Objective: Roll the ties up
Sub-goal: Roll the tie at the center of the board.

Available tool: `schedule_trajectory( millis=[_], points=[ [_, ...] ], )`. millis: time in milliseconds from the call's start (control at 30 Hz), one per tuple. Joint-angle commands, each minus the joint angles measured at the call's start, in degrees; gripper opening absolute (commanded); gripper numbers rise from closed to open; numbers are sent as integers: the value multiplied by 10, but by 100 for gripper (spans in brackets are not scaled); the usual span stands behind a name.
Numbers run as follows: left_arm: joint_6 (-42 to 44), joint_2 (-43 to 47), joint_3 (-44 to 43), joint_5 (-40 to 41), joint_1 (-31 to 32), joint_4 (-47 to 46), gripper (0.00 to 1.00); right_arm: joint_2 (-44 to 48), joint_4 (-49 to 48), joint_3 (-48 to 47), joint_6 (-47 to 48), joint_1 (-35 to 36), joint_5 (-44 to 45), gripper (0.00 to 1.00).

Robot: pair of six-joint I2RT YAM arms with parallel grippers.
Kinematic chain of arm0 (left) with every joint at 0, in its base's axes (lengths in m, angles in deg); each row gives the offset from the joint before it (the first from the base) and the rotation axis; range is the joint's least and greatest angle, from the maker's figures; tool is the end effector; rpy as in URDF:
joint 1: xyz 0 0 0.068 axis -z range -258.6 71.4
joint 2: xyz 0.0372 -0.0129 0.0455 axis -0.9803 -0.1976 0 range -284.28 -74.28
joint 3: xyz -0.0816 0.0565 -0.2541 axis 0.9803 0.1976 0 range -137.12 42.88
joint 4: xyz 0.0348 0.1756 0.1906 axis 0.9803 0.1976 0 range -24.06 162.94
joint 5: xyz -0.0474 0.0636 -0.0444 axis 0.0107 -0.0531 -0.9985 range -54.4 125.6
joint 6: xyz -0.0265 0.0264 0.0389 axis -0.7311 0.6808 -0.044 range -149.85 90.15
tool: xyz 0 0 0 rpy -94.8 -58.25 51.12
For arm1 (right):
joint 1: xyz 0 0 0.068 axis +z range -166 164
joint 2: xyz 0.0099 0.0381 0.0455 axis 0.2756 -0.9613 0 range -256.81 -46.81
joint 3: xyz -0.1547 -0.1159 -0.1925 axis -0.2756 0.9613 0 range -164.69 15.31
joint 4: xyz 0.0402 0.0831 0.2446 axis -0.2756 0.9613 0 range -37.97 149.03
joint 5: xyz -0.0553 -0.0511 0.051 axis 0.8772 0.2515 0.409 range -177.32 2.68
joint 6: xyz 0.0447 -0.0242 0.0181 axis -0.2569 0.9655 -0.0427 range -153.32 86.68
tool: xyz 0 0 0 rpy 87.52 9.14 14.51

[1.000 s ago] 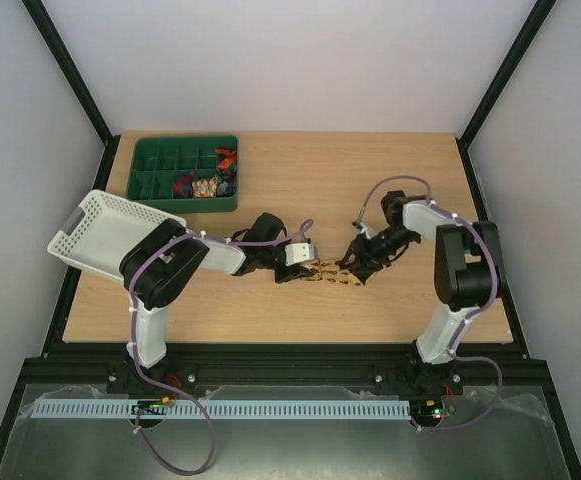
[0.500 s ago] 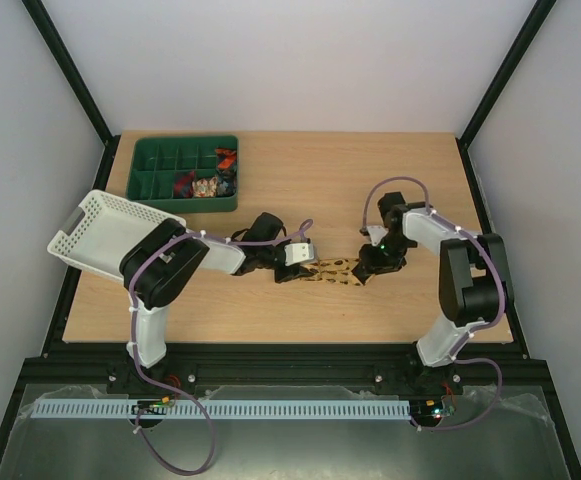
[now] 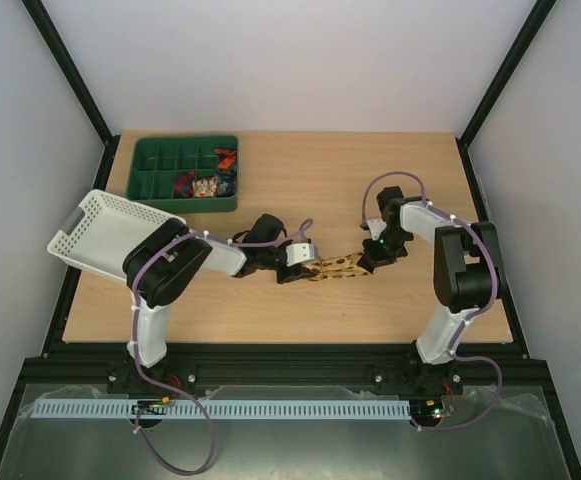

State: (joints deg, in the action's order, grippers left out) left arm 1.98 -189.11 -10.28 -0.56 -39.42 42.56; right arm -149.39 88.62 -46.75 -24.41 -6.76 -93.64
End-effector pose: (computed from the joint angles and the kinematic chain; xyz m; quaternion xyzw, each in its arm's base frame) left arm 0.2817 -0.2568 0.1022 0.6070 0.6178 -0.3053 0.3958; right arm 0.3222 0.0564 0.1509 -0.1625 0.9788 0.0551 0.1118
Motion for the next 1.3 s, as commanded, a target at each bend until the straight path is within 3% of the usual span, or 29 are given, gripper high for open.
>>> schedule_trajectory(
  millis=[0,133,367,533,600,700,1067,1267],
  points=[
    [-7,-51,14,20,-1,71,20,-26,7,8,51,-43,86,1],
    [-3,-75,-23,47,8,81,19,-36,9,-6,68,-52,56,3],
    [10,-78,-7,69,12,85,20,3,65,-73,63,-53,-42,54],
    [14,-71,12,74,17,80,20,22,122,-114,42,-52,-240,79],
    [16,-71,12,76,18,82,21,16,121,-109,13,-49,-328,82],
    [17,-72,13,76,18,83,21,3,86,-73,-30,-26,-396,82],
    [16,-70,17,80,19,76,21,-63,-25,-46,-149,31,-439,62],
    [12,-71,14,81,21,76,21,-86,-41,-48,-154,37,-389,38]
  ],
)
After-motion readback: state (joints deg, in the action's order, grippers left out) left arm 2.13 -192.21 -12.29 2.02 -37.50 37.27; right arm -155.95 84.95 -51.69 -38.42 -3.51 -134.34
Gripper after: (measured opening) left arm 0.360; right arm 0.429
